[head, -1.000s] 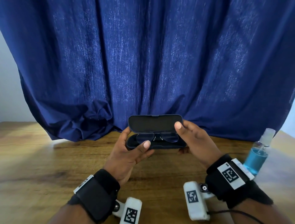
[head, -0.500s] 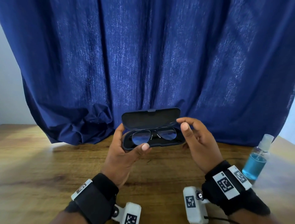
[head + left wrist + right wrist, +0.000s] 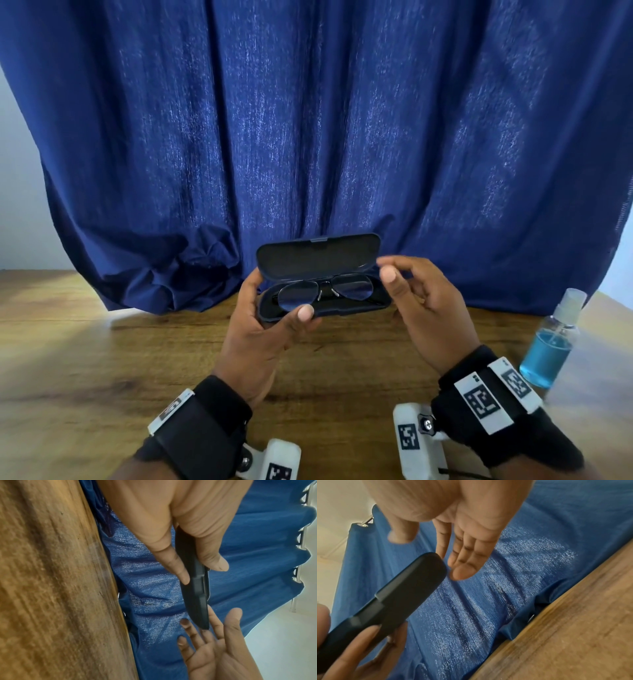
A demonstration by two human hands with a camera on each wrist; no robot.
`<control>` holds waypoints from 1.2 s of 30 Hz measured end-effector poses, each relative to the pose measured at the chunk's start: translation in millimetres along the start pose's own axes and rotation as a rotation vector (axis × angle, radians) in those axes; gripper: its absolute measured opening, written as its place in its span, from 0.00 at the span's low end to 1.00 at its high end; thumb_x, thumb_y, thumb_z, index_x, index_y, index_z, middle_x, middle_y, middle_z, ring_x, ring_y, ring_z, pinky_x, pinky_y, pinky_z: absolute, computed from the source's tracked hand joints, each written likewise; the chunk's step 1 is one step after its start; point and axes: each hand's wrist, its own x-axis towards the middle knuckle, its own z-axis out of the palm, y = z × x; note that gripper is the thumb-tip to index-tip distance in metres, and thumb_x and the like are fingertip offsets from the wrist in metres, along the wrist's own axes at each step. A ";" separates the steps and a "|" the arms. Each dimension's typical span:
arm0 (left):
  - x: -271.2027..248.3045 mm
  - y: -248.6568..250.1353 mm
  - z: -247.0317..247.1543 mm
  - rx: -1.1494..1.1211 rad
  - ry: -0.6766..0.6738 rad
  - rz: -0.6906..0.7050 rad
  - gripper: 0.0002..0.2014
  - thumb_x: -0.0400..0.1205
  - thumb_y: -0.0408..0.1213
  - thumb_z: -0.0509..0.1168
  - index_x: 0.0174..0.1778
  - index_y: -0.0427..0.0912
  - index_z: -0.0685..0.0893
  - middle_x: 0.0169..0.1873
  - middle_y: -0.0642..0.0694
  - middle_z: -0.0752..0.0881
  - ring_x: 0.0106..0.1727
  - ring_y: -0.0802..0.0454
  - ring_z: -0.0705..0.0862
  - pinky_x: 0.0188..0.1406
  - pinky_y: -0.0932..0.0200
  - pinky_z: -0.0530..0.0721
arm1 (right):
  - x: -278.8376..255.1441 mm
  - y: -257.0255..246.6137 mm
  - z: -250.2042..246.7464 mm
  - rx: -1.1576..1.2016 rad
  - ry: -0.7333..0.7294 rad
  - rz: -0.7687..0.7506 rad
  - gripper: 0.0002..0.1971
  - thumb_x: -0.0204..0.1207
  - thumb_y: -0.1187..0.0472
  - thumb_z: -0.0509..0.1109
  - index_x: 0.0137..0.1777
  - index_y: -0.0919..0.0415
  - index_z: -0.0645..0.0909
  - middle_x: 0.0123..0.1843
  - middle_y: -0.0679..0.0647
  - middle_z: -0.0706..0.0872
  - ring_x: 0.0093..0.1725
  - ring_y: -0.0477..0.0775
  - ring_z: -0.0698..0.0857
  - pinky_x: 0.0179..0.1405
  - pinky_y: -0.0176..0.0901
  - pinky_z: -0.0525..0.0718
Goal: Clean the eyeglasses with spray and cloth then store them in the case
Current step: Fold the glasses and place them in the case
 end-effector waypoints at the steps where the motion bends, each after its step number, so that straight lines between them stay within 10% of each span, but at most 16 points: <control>1: 0.1 0.5 -0.6 -0.024 0.003 -0.005 0.44 0.67 0.33 0.83 0.80 0.49 0.72 0.60 0.42 0.93 0.60 0.43 0.93 0.50 0.51 0.94 | 0.2 0.6 0.0 0.084 -0.077 0.041 0.36 0.68 0.28 0.70 0.76 0.40 0.73 0.67 0.38 0.82 0.55 0.45 0.88 0.55 0.49 0.89; 5: 1.8 1.9 -3.6 -0.058 -0.020 -0.038 0.50 0.57 0.47 0.90 0.76 0.54 0.77 0.66 0.37 0.90 0.63 0.38 0.91 0.51 0.51 0.93 | -1.1 4.4 2.0 0.221 -0.318 0.049 0.61 0.57 0.44 0.88 0.85 0.34 0.51 0.79 0.39 0.73 0.68 0.41 0.85 0.67 0.41 0.83; 11: 0.5 -0.2 -2.0 0.062 -0.003 -0.031 0.45 0.57 0.52 0.89 0.70 0.48 0.78 0.58 0.47 0.93 0.58 0.46 0.93 0.47 0.50 0.93 | -2.1 5.3 2.6 0.274 -0.191 0.008 0.33 0.61 0.50 0.86 0.67 0.45 0.79 0.60 0.48 0.88 0.56 0.54 0.91 0.51 0.59 0.92; 15: -0.7 2.3 -0.1 0.190 -0.021 0.029 0.31 0.68 0.37 0.78 0.68 0.50 0.79 0.48 0.55 0.93 0.47 0.53 0.93 0.39 0.51 0.94 | -3.1 6.3 1.3 0.226 -0.185 0.013 0.25 0.63 0.46 0.84 0.59 0.42 0.82 0.55 0.45 0.88 0.51 0.57 0.91 0.38 0.58 0.93; 23: -3.2 6.5 -1.3 0.275 0.014 0.086 0.23 0.67 0.38 0.77 0.59 0.41 0.83 0.45 0.54 0.93 0.47 0.45 0.93 0.41 0.50 0.95 | -3.4 3.5 5.2 0.205 -0.155 0.013 0.20 0.65 0.50 0.84 0.57 0.45 0.86 0.54 0.44 0.89 0.46 0.53 0.90 0.36 0.50 0.91; 33: -6.9 4.3 0.7 0.443 -0.026 0.071 0.26 0.66 0.42 0.82 0.60 0.50 0.86 0.55 0.46 0.90 0.56 0.48 0.91 0.54 0.53 0.92 | -0.9 -5.1 -4.7 -0.350 -0.342 -0.214 0.26 0.71 0.40 0.78 0.70 0.35 0.81 0.62 0.33 0.83 0.64 0.40 0.77 0.65 0.33 0.74; 36: -8.1 0.7 3.2 0.499 -0.086 0.013 0.27 0.68 0.42 0.82 0.64 0.52 0.85 0.59 0.50 0.89 0.59 0.52 0.91 0.58 0.54 0.91 | -0.7 -6.5 -4.3 -0.521 -0.405 -0.243 0.27 0.69 0.39 0.72 0.70 0.36 0.79 0.63 0.34 0.84 0.62 0.42 0.78 0.66 0.46 0.77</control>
